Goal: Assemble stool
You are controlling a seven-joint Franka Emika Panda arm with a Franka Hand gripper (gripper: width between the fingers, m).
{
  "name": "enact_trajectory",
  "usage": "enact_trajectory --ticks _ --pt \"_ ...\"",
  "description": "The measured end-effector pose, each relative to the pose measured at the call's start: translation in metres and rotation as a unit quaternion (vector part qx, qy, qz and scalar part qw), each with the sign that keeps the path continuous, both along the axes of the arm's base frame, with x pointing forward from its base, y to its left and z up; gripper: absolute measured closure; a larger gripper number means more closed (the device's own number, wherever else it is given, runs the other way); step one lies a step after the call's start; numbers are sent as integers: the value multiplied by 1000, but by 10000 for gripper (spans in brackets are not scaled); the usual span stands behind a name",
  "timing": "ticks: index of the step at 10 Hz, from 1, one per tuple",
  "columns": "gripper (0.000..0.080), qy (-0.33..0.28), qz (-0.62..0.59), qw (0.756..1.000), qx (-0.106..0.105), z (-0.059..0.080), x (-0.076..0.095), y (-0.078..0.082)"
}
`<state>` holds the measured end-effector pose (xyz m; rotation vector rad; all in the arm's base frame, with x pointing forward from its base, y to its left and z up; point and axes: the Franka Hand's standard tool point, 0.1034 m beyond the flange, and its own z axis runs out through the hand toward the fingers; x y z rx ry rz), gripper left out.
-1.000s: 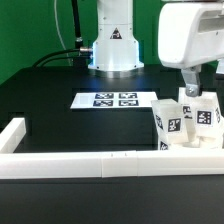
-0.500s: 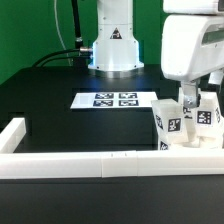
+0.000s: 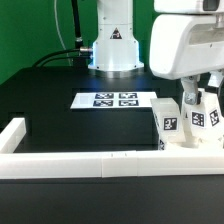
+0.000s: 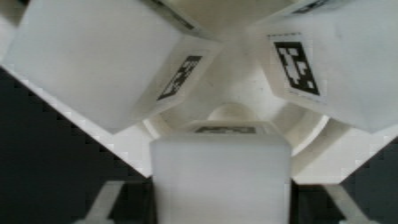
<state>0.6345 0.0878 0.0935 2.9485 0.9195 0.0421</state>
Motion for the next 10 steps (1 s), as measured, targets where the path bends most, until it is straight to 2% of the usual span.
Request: enact_trajectory --ticks 2,4,6,7,8,10 --pt "461 -3 -84 996 4 0 0 1" --pt "461 -15 -236 972 12 1 8 11" --pt "461 -21 -378 925 20 1 11 16" --pt "461 -22 -471 881 40 1 13 17" --pt "461 -22 -516 855 42 1 13 16" --pt "461 -23 -568 822 44 1 13 16"
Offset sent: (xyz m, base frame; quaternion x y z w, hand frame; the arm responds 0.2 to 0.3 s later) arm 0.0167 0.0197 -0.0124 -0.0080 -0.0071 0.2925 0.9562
